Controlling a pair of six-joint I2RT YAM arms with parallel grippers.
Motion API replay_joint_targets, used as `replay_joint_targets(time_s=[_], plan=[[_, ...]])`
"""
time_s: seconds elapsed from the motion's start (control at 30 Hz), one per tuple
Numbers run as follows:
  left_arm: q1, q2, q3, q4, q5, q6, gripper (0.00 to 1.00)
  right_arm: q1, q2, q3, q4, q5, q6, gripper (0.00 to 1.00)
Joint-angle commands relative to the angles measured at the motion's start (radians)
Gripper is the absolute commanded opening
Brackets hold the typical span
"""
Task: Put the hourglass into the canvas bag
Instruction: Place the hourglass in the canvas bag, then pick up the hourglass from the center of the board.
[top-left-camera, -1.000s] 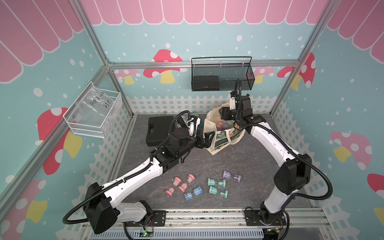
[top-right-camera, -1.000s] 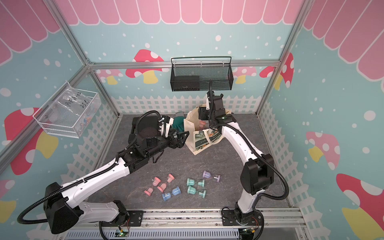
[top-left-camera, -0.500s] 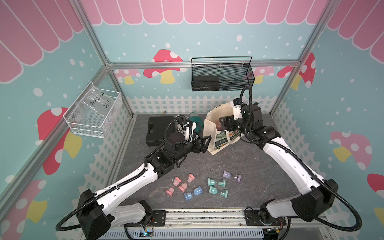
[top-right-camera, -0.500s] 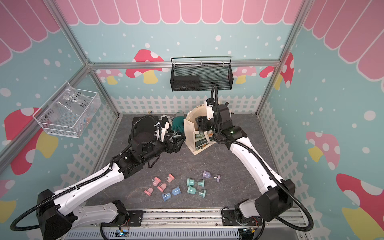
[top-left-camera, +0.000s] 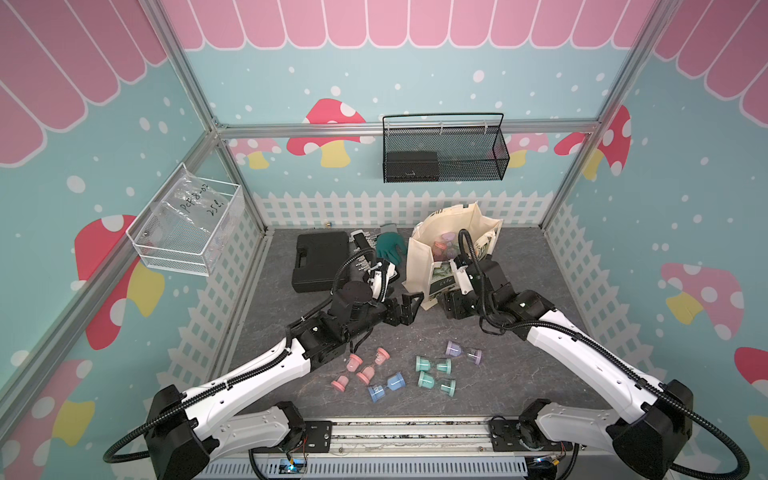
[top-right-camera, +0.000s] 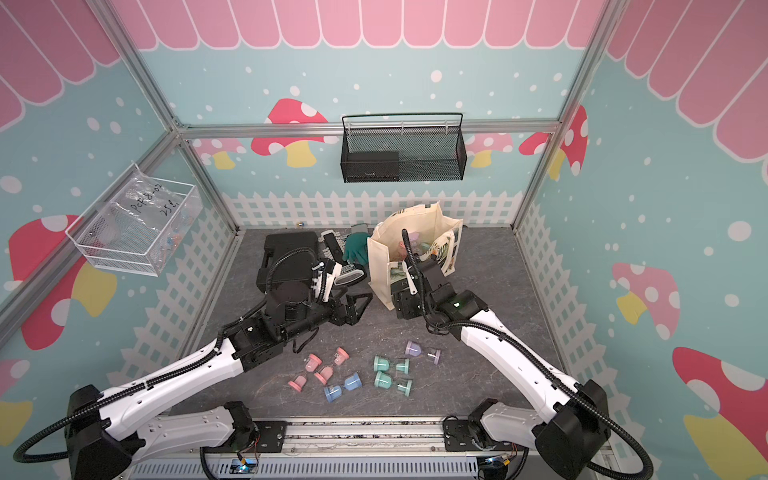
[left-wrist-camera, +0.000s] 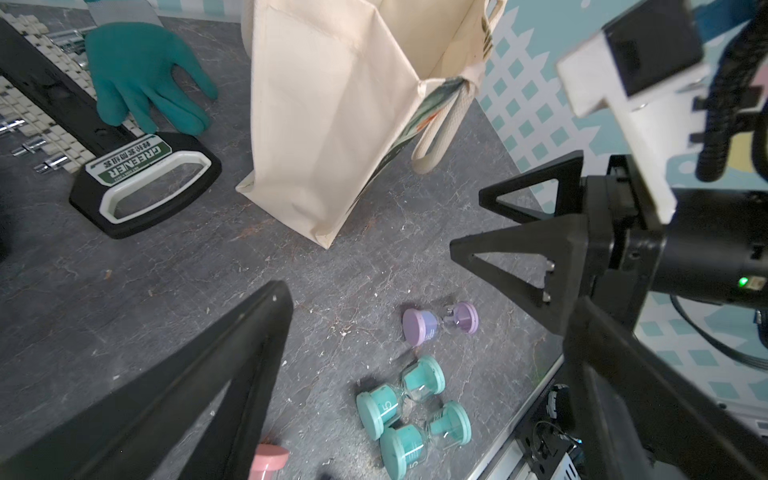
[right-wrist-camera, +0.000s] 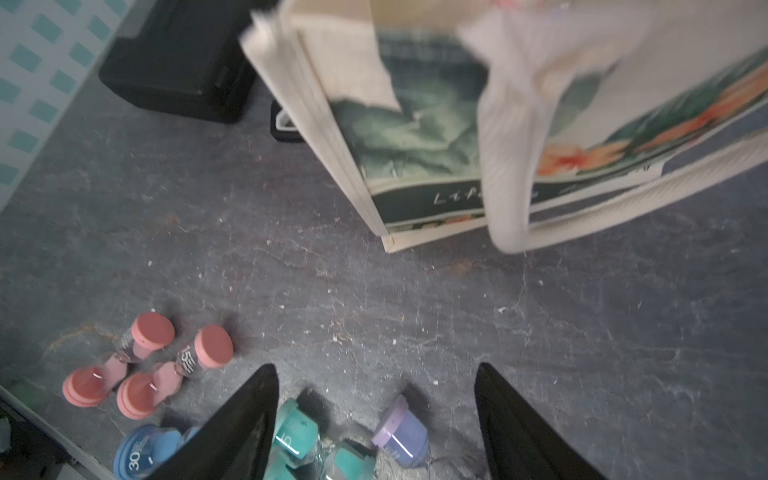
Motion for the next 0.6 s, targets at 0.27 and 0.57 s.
replay_joint_targets(time_s=[0.27,0.57], plan=[[-0.053,-0.010,-0.090,0.021,-0.053,-0.099,0.99,0.112,0.026,-0.204,-0.018,0.046,0.164,0.77],[-0.056,-0.006,-0.116,0.048,-0.063,-0.118,0.99,0.155,0.111,-0.277,-0.017,0.112,0.230,0.78]])
